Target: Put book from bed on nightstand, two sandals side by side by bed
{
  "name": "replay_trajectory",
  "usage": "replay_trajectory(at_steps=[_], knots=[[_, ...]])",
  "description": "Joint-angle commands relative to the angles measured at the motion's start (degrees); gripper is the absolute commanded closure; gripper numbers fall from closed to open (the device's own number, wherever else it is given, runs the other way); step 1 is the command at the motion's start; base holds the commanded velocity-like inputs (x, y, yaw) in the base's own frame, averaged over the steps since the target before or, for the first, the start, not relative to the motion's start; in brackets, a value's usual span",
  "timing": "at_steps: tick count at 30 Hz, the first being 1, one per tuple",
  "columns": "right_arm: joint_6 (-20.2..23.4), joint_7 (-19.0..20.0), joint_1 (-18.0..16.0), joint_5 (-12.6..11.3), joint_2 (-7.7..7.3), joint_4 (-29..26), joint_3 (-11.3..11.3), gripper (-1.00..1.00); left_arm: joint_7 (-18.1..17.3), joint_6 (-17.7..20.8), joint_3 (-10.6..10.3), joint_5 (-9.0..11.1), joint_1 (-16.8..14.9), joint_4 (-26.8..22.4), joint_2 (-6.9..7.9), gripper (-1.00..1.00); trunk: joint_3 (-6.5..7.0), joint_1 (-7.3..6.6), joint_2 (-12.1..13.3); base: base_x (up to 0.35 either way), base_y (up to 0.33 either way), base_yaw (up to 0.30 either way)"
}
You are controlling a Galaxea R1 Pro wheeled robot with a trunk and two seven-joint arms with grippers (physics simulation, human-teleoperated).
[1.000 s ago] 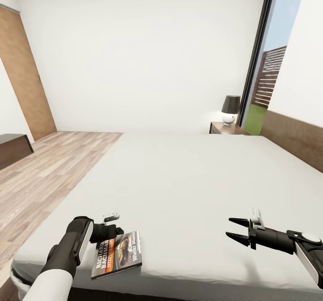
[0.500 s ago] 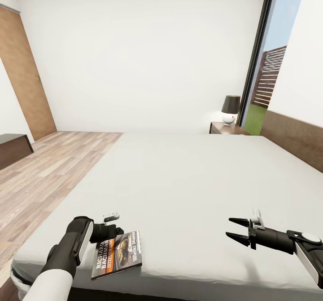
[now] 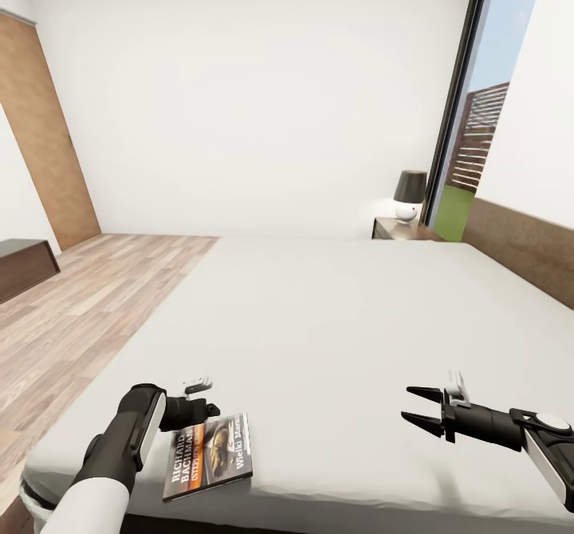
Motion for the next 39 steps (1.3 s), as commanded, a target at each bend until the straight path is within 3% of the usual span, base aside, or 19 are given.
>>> replay_trajectory(at_steps=[1, 13, 39], knots=[[0.59, 0.2, -0.03, -0.26, -0.01, 0.01, 0.0, -1.0, -0.54, 0.2, 0.24, -0.62, -0.04, -0.06, -0.07, -1.0, 0.12, -0.23, 0.39, 0.0, 0.0, 0.0], [0.63, 0.2, -0.04, -0.26, -0.01, 0.01, 0.0, -1.0, -0.54, 0.18, 0.25, -0.62, -0.04, -0.06, -0.07, -1.0, 0.48, -0.67, 1.19, 0.0, 0.0, 0.0], [0.59, 0.2, -0.03, -0.26, -0.01, 0.01, 0.0, -1.0, -0.54, 0.22, 0.24, -0.68, -0.04, -0.06, -0.07, -1.0, 5.15, -6.38, 11.62, 0.0, 0.0, 0.0]])
